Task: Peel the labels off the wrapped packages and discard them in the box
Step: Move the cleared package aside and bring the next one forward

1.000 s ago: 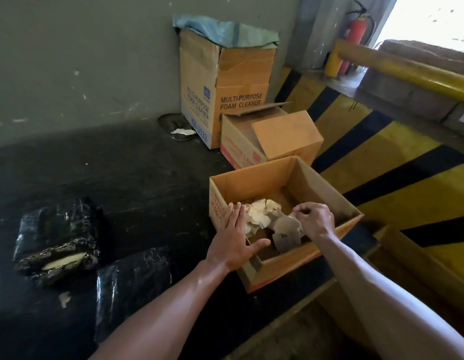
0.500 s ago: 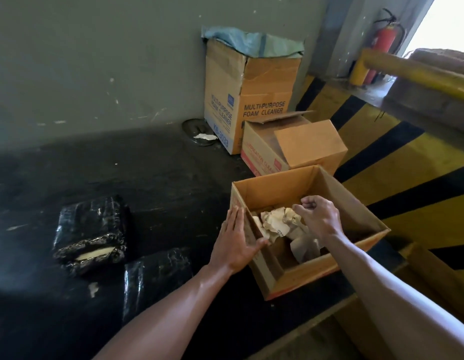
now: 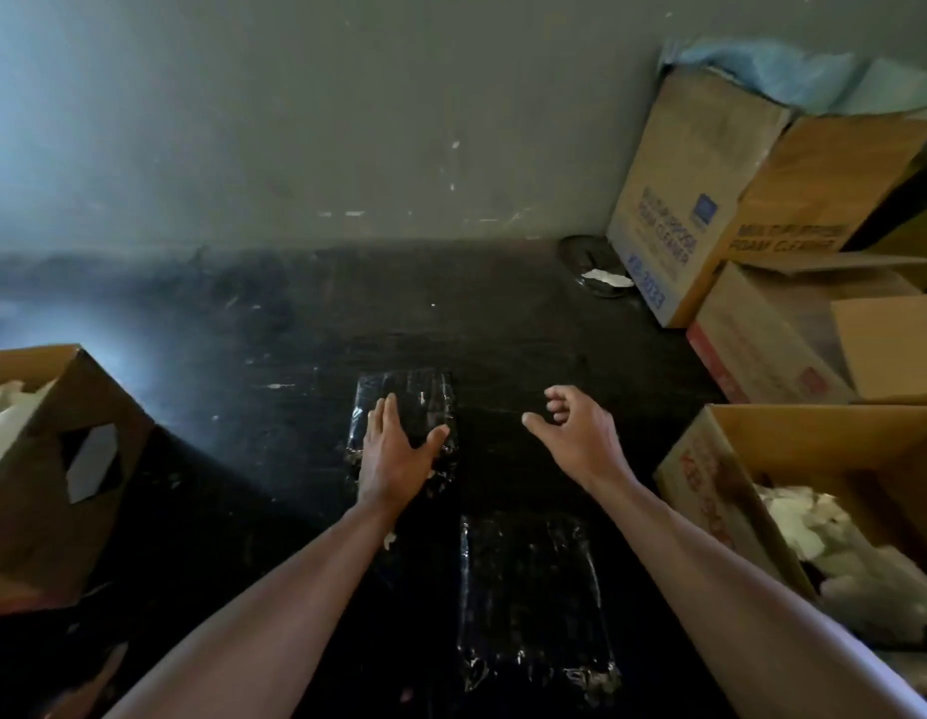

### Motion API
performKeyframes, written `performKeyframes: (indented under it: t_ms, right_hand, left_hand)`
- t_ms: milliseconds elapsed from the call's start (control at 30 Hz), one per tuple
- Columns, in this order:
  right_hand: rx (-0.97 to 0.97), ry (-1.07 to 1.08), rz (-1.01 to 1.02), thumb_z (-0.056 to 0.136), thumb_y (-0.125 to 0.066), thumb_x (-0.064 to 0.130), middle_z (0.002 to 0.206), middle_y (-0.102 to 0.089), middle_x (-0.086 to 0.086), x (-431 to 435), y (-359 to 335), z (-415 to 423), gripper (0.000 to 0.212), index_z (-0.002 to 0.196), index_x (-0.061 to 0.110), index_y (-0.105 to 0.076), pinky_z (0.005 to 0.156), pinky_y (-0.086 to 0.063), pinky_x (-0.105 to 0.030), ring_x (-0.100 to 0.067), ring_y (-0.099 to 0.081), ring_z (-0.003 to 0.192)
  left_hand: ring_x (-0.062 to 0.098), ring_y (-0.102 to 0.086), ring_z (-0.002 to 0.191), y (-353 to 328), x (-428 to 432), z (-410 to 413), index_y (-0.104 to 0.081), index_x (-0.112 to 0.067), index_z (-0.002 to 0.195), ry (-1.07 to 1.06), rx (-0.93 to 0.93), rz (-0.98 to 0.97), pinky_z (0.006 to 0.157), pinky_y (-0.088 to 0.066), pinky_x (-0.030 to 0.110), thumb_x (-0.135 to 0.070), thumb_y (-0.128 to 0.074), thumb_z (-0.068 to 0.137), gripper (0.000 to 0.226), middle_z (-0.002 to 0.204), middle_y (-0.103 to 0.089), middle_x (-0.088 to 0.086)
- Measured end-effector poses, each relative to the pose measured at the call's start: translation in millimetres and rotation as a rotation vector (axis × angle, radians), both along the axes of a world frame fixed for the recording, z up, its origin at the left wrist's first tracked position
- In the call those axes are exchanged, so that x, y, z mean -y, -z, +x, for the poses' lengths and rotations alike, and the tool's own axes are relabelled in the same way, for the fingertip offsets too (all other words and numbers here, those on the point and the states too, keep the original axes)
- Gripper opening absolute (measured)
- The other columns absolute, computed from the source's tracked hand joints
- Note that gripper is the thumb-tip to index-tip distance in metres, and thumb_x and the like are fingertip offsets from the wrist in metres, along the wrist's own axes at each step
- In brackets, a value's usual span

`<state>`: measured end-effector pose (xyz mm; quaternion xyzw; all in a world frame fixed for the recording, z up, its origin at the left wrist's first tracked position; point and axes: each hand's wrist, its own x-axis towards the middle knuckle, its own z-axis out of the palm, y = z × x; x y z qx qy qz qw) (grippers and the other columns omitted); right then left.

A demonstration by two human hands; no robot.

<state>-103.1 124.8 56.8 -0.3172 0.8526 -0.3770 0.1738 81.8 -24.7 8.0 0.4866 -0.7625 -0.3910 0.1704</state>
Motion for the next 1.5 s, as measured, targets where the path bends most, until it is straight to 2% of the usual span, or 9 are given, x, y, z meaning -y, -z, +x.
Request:
performKeyframes:
  t_ms: [233, 367, 533, 600, 767, 900, 1100, 1267, 1500]
  right_hand:
    - [0.242, -0.105, 0.134, 0.084, -0.071, 0.054, 0.141, -0.057, -0.004, 94, 59, 50, 0.08, 0.152, 0.033, -0.035, 0.097, -0.046, -0.031, -0.02, -0.057, 0.125]
    - [0.25, -0.113, 0.125, 0.083, -0.071, 0.057, 0.157, -0.04, -0.003, 122, 77, 58, 0.092, 0.158, 0.032, -0.024, 0.112, -0.034, -0.038, -0.022, -0.038, 0.144]
    - [0.222, -0.045, 0.096, 0.077, -0.073, 0.064, 0.156, -0.041, -0.006, 135, 96, 62, 0.102, 0.159, 0.033, -0.02, 0.11, -0.036, -0.038, -0.023, -0.039, 0.143]
    - [0.227, -0.025, 0.08, 0.078, -0.074, 0.061, 0.157, -0.038, -0.009, 137, 101, 64, 0.1, 0.159, 0.032, -0.021, 0.11, -0.034, -0.038, -0.025, -0.036, 0.144]
    - [0.241, -0.026, 0.059, 0.077, -0.078, 0.055, 0.156, -0.04, -0.011, 140, 98, 62, 0.102, 0.158, 0.028, -0.024, 0.113, -0.033, -0.039, -0.025, -0.037, 0.145]
    - [0.217, -0.031, 0.043, 0.079, -0.078, 0.051, 0.155, -0.041, -0.01, 128, 88, 71, 0.1, 0.158, 0.023, -0.024, 0.111, -0.034, -0.035, -0.024, -0.04, 0.143]
    - [0.23, -0.058, 0.066, 0.078, -0.076, 0.056, 0.154, -0.04, -0.01, 86, 80, 118, 0.102, 0.159, 0.027, -0.021, 0.114, -0.034, -0.045, -0.025, -0.037, 0.144]
    - [0.247, -0.058, 0.069, 0.073, -0.075, 0.063, 0.15, -0.048, -0.007, 45, 78, 167, 0.108, 0.158, 0.027, -0.019, 0.114, -0.038, -0.046, -0.022, -0.042, 0.141]
    - [0.195, -0.07, 0.079, 0.075, -0.075, 0.062, 0.149, -0.049, -0.01, 7, 80, 215, 0.105, 0.158, 0.025, -0.024, 0.113, -0.04, -0.046, -0.025, -0.045, 0.138]
  left_hand:
    - [0.022, -0.014, 0.152, 26, 75, 44, -0.013, -0.025, 0.159, -0.045, -0.025, 0.174, 0.118, -0.024, 0.044, -0.054, -0.075, 0.08, 0.105, 0.167, -0.007, 0.004]
    - [0.007, -0.034, 0.14, 42, 97, 50, -0.02, -0.028, 0.157, 0.115, -0.074, 0.179, 0.11, -0.032, 0.028, -0.046, -0.079, 0.079, 0.1, 0.153, -0.034, -0.014]
    - [0.006, -0.048, 0.133, 58, 109, 45, -0.005, -0.04, 0.157, 0.218, -0.103, 0.33, 0.105, -0.037, 0.022, -0.043, -0.078, 0.081, 0.105, 0.146, -0.051, -0.012]
    - [0.005, -0.049, 0.131, 62, 110, 45, -0.007, -0.039, 0.157, 0.201, -0.119, 0.328, 0.105, -0.038, 0.022, -0.044, -0.079, 0.08, 0.105, 0.144, -0.054, -0.011]
    - [0.006, -0.053, 0.128, 62, 113, 43, -0.016, -0.033, 0.157, 0.163, -0.186, 0.335, 0.112, -0.041, 0.037, -0.039, -0.087, 0.073, 0.111, 0.143, -0.055, -0.009]
    - [0.007, -0.052, 0.13, 52, 106, 51, -0.02, -0.029, 0.157, 0.164, -0.207, 0.327, 0.113, -0.04, 0.038, -0.036, -0.089, 0.069, 0.112, 0.144, -0.055, -0.007]
    - [0.007, -0.048, 0.135, 40, 59, 104, -0.02, -0.031, 0.157, 0.159, -0.239, 0.326, 0.116, -0.035, 0.041, -0.039, -0.089, 0.068, 0.114, 0.146, -0.052, -0.009]
    - [0.007, -0.049, 0.133, 36, 19, 151, -0.021, -0.03, 0.157, 0.149, -0.245, 0.316, 0.115, -0.037, 0.041, -0.034, -0.09, 0.067, 0.113, 0.146, -0.052, -0.008]
    - [0.007, -0.05, 0.132, 38, -22, 200, -0.023, -0.026, 0.157, 0.103, -0.243, 0.325, 0.114, -0.038, 0.039, -0.031, -0.092, 0.065, 0.115, 0.145, -0.053, -0.006]
